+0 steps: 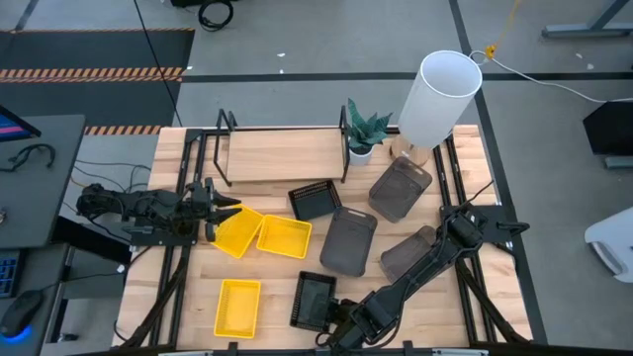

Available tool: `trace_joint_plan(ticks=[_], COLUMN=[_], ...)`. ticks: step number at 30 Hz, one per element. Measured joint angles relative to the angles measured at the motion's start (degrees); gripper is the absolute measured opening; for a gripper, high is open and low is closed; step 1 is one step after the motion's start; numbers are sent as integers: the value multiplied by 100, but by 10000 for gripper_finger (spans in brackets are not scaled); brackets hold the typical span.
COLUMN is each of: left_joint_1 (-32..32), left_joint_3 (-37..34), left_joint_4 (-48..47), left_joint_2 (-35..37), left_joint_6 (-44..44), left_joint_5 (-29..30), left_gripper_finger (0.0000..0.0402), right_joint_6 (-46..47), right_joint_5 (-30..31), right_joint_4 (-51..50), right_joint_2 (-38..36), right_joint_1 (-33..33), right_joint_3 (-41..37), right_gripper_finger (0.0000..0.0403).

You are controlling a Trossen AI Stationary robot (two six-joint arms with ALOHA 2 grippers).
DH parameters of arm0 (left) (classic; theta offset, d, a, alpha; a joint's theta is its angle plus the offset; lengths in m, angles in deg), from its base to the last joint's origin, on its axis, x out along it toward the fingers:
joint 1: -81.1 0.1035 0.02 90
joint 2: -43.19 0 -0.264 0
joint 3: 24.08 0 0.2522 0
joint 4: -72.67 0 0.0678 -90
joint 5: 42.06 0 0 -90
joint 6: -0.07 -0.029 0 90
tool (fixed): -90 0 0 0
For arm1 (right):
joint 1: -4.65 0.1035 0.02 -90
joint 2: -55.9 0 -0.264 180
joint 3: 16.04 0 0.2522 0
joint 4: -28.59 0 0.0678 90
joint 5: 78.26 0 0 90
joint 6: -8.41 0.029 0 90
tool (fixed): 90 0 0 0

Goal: Stack baskets on shelf by color
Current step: Stack the top black bin on the bottom small black bin

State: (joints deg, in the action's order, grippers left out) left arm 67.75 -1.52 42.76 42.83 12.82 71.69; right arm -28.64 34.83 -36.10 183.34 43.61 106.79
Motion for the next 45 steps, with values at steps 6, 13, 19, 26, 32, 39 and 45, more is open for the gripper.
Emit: trace_joint_plan(ticks=[6, 13, 19, 26, 32, 39, 45], left_joint_1=[-2, -1, -1, 0, 0, 0, 0], left_joint_3=[0, 0, 0, 0, 0, 0, 0], left_joint_4=[-2, -2, 0, 0, 0, -2, -2], left_joint_2=[0, 0, 0, 0, 0, 0, 0], left_joint_6=[-2, 0, -2, -2, -1, -2, -1], left_joint_5=[0, 0, 0, 0, 0, 0, 0], left_gripper_finger=[117, 117, 117, 117, 117, 117, 117], right_joint_6=[787, 1331, 1309, 1362, 1847, 2559, 2991], right_joint_5=[-55, 344, 583, 442, -320, -1170, -1604], right_joint_4=[-248, -521, -885, -1380, -1762, -2289, -2537], right_joint_2=[0, -4, -4, -4, -2, -2, -2], right_joint_1=[-143, -619, -1069, -1534, -1873, -2285, -2572], right_joint_3=[720, 1378, 1564, 1566, 1568, 1568, 1568], right_gripper_finger=[83, 83, 83, 83, 83, 83, 83])
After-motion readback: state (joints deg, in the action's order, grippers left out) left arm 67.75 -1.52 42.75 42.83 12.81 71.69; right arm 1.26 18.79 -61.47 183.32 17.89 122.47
